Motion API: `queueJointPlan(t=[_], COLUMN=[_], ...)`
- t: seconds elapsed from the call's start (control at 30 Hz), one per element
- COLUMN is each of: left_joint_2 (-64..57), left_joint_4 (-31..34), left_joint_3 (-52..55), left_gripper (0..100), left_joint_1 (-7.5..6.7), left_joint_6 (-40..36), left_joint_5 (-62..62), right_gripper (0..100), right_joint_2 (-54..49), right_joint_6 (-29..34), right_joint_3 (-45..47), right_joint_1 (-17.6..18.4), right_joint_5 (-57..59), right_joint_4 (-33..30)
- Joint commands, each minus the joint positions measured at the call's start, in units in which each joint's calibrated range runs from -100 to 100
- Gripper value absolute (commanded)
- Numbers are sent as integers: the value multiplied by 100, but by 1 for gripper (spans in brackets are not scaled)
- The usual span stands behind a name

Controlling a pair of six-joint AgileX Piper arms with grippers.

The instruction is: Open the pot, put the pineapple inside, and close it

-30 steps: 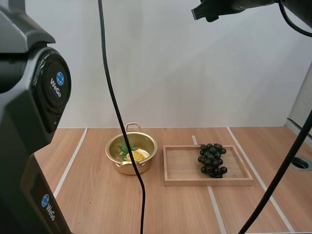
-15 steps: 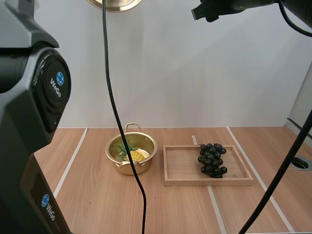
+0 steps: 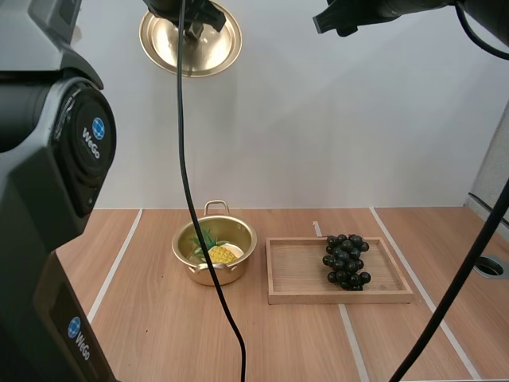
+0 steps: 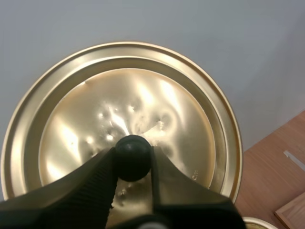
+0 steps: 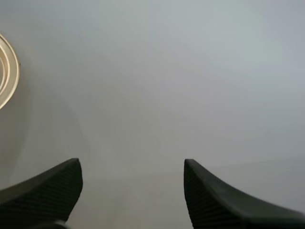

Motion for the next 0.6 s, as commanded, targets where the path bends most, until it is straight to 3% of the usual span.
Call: queueJointPlan(t=[0.0,0.57], left_joint_2=[-38,-38], left_joint_4=[-130,-447], left_joint_3=[466,2898], left_gripper=[0,0], left_joint_1=[-6,-6], left_joint_6=[85,457], left_joint_5=[0,0], right_gripper=[100,100], right_joint_2=[-84,-84], right_joint_6=[15,24], right_joint_3=[-9,-9], right_joint_1=[-21,-21], right_joint_5=[-103,-103], right_joint_4=[-167,-266])
